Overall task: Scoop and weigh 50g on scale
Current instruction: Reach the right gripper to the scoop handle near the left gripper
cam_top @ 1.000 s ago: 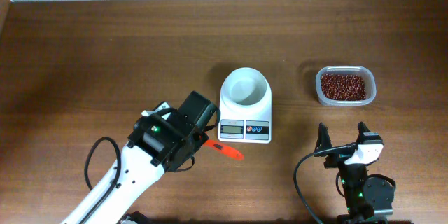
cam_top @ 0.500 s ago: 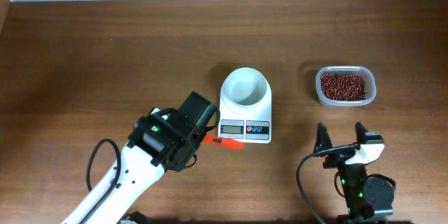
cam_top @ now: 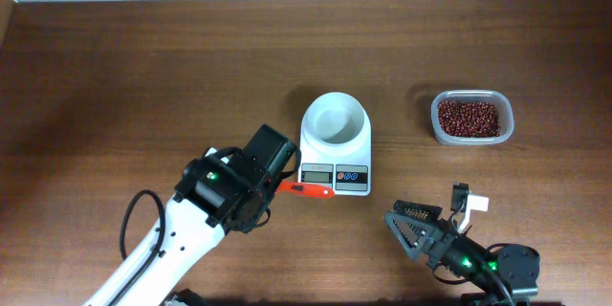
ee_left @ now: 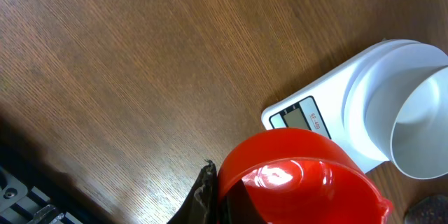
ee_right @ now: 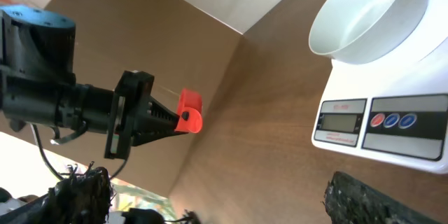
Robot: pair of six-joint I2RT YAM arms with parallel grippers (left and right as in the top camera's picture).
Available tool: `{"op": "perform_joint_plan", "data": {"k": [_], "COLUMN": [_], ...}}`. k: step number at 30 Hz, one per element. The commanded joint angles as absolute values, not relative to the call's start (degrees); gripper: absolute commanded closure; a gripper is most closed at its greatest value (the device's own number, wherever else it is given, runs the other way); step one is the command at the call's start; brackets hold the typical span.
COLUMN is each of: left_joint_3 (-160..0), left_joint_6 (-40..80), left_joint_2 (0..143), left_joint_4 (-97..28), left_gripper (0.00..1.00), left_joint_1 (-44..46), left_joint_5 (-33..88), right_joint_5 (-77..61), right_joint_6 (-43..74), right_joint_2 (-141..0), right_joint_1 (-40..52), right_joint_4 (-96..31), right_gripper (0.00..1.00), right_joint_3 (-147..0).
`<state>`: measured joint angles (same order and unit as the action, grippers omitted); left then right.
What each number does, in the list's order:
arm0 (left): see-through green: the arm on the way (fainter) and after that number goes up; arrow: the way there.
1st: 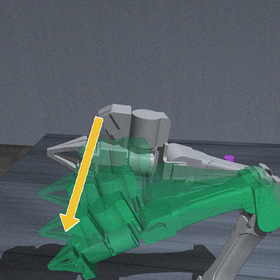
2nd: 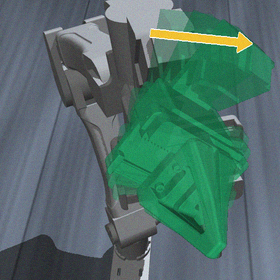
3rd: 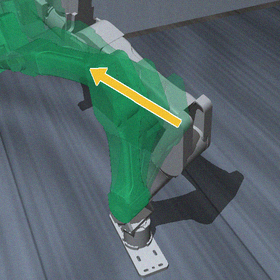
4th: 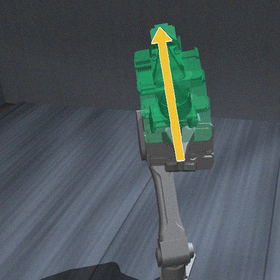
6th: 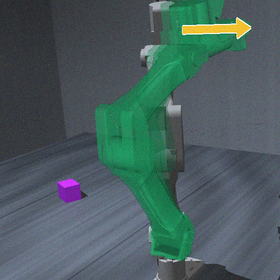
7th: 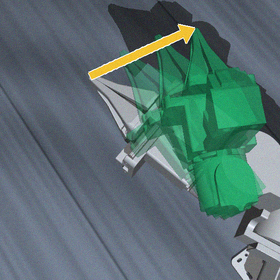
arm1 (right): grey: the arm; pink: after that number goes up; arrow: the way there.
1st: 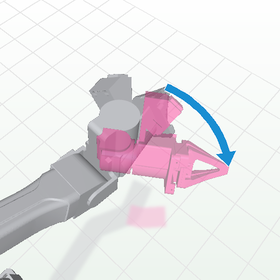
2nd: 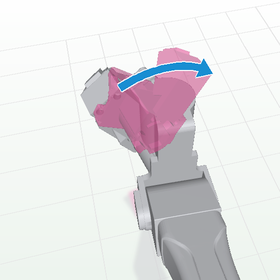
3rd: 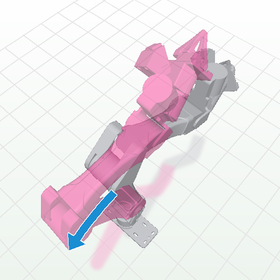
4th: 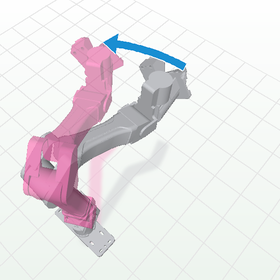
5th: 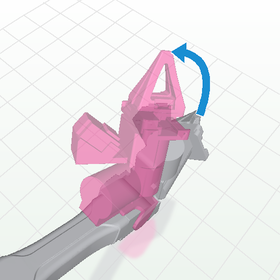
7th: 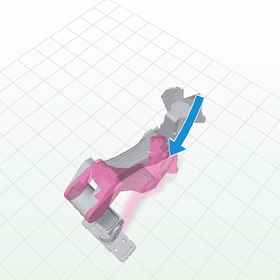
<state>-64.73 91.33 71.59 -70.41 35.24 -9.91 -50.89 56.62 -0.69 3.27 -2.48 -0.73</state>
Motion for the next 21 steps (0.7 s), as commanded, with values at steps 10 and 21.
{"op": "perform_joint_plan", "data": {"k": [10,21], "left_joint_3": [-65.73,-65.73], "left_joint_6": [92.12,82.17], "left_joint_2": [71.68,71.68], "left_joint_4": [-69.63,-68.93], "left_gripper": [1.0,1.0], "left_joint_1": [35.57,35.57], "left_joint_5": [-10.74,-8.58], "right_joint_5": [-50.33,-59.83], "right_joint_6": [49.67,46.72], "right_joint_2": [-25.76,-44.62], "right_joint_1": [3.75,3.79], "right_joint_4": [-4.47,4.97], "right_gripper": [0.01,0.01], "right_joint_3": [-9.78,-10.96]}}
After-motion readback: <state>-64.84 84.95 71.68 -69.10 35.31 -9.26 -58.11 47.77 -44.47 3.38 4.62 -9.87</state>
